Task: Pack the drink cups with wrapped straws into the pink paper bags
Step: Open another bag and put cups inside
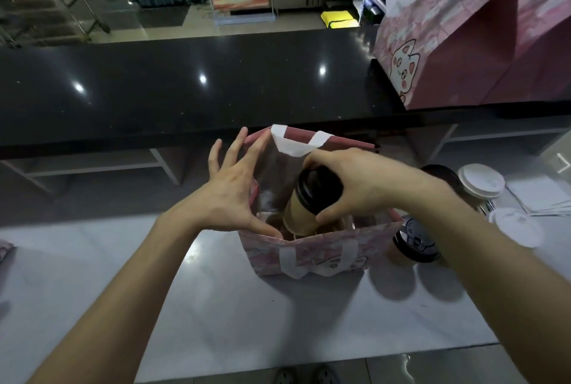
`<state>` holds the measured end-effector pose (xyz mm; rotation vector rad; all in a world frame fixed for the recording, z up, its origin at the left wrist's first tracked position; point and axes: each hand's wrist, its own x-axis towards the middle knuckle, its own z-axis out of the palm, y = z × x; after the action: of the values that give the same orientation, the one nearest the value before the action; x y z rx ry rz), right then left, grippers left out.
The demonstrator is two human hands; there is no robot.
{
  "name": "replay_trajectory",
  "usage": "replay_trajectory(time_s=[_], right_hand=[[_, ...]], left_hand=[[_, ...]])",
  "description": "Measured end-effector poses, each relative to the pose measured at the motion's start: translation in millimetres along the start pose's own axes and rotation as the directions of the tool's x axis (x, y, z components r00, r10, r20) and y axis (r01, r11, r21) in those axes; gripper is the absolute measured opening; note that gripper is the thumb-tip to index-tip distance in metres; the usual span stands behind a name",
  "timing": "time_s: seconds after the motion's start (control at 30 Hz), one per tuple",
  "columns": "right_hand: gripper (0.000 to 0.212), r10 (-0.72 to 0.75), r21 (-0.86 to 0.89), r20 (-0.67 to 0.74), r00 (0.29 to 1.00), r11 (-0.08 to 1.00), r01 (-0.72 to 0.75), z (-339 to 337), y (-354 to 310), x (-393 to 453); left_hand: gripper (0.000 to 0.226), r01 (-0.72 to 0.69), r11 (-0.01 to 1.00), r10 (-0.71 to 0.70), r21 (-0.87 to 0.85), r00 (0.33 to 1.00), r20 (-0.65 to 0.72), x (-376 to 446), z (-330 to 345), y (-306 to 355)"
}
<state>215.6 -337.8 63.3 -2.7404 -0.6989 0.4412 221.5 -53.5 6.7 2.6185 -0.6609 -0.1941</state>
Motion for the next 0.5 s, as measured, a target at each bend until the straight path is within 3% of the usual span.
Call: replay_trajectory(time_s=[0.1, 0.27, 0.5], right_hand=[[0.088, -0.030, -0.174, 0.077, 0.997, 0.984, 0.043, 22, -7, 37], [0.123, -0.066, -0.263, 0.187, 0.980, 0.958, 0.115, 48, -16, 75], [0.097, -0.119, -0.302, 0.277, 0.953, 0.931, 0.204, 74, -23, 87]], left_hand=[[0.164, -0.043, 0.999, 0.043, -0.026, 0.999, -0.006, -2, 3, -1], [0.167, -0.081, 0.996, 0.080, -0.043, 0.997, -0.019, -7, 3, 2], [0.174, -0.057, 0.998, 0.058, -0.040, 0.998, 0.026, -15, 1, 7]])
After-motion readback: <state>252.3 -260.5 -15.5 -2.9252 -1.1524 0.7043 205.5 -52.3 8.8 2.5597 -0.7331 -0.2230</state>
